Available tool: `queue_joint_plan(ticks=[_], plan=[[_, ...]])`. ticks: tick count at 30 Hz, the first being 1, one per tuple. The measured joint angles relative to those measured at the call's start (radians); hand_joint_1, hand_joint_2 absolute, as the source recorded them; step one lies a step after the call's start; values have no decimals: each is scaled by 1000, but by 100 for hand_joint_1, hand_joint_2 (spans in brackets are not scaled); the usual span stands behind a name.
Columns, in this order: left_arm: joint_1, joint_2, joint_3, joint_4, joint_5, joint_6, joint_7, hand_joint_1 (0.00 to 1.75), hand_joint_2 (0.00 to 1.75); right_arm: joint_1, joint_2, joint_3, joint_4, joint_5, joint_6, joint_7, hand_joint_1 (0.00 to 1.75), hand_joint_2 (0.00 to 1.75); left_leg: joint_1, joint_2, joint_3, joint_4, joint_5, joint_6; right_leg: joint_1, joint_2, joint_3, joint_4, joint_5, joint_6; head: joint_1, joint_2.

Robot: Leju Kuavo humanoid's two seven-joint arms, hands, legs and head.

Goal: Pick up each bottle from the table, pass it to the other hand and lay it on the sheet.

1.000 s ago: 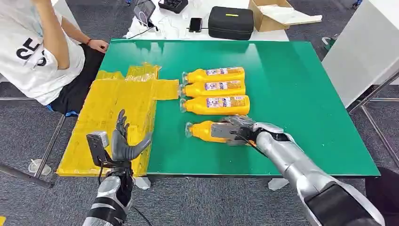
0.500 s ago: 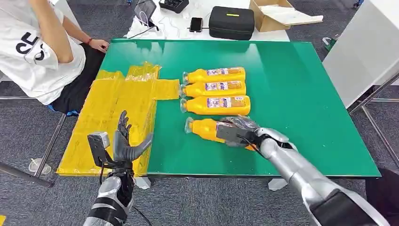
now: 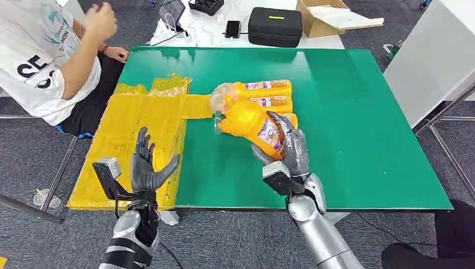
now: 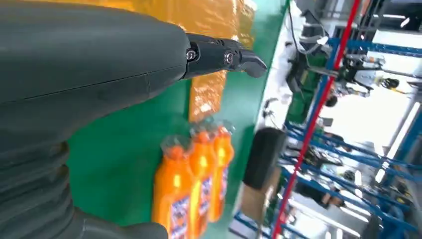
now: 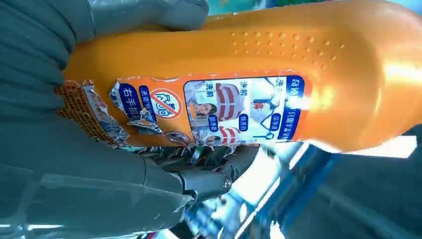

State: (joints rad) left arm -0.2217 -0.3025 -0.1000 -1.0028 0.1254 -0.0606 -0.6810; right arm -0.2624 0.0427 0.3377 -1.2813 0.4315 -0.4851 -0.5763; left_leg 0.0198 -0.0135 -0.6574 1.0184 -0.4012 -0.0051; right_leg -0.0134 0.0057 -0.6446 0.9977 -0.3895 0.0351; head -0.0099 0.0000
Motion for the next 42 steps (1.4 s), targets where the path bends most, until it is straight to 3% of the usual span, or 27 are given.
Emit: queue_joint_plan(ticks=[7,13,27,35,42], plan=[[16,0,-42,-55,195,-221,98,0,175,60,51,-90,-26,-57,1,-81,175,175,0,0,0,0,0,0,0,0,0,0,0,0,0,0],[19,1,-86,-82,208,-269,110,0,175,83,93,-113,45,-118,42,-118,175,175,1,0,0,0,0,0,1,0,0,0,0,0,0,0],[3,3,-159,-62,146,-267,112,0,175,48,155,58,231,-100,-26,-119,175,175,1,0,0,0,0,0,1,0,0,0,0,0,0,0],[1,3,-162,-58,145,-267,113,0,175,45,157,64,237,-97,-29,-119,175,175,1,0,0,0,0,0,1,0,0,0,0,0,0,0],[-30,3,-175,12,309,-463,179,0,175,-16,201,154,397,-71,-20,-121,175,175,1,0,0,0,0,0,1,0,0,0,0,0,0,0]])
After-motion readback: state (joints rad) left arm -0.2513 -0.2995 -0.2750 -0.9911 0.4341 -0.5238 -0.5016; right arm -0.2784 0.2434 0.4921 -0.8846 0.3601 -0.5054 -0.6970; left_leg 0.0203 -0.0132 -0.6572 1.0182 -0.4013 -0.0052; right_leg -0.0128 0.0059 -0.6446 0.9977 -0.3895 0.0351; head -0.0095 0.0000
